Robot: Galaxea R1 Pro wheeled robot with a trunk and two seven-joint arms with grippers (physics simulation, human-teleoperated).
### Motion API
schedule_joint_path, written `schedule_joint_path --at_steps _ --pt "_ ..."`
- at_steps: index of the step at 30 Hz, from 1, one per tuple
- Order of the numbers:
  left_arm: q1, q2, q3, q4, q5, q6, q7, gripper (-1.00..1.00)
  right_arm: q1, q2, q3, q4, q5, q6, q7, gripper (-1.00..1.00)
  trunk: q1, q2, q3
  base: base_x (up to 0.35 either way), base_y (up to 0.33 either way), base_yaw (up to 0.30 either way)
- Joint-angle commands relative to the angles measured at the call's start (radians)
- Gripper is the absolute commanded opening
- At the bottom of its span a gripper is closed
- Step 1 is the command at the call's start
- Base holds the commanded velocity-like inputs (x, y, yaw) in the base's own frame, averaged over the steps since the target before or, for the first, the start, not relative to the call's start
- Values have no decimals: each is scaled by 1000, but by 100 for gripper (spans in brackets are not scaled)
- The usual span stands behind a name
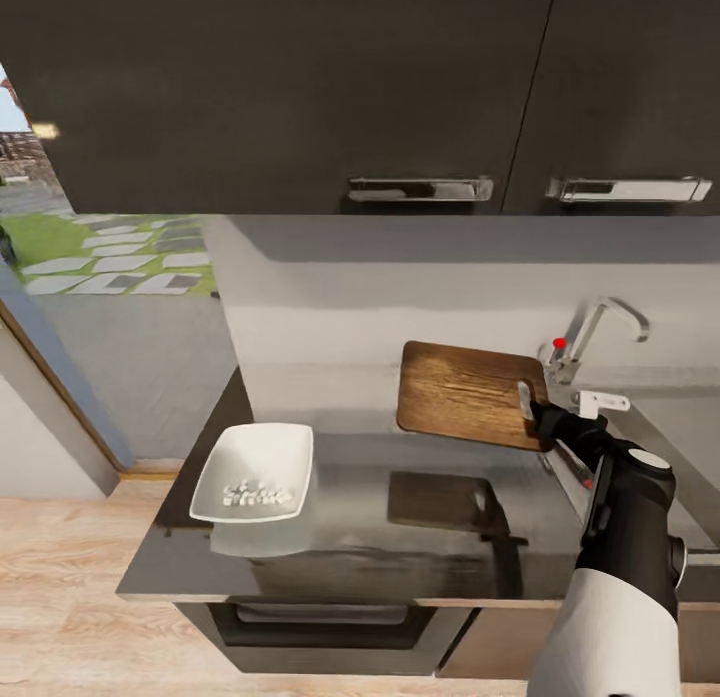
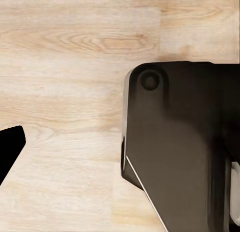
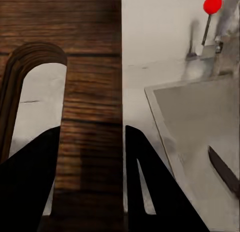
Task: In the kitchen, take the Vidalia onion out of the sink, dice it on the chopping board with the paring knife, put the diced onion into the bowl on the countertop, then place both the paring knife and the chopping board into the sink.
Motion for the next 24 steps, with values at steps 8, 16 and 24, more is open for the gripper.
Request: schedule_joint_path --at_steps 8,16,24 --pt "1 1 -9 -3 3 -1 9 100 -2 1 -3 75 6 2 -56 -100 1 -2 5 0 -311 -156" --pt "1 1 -9 -1 3 0 9 100 -2 1 -1 165 -4 -1 -390 -100 1 -2 6 0 -305 -7" --pt "1 1 -9 0 3 -1 9 100 -2 1 -4 223 -178 -8 -622 -100 1 -2 6 0 -212 0"
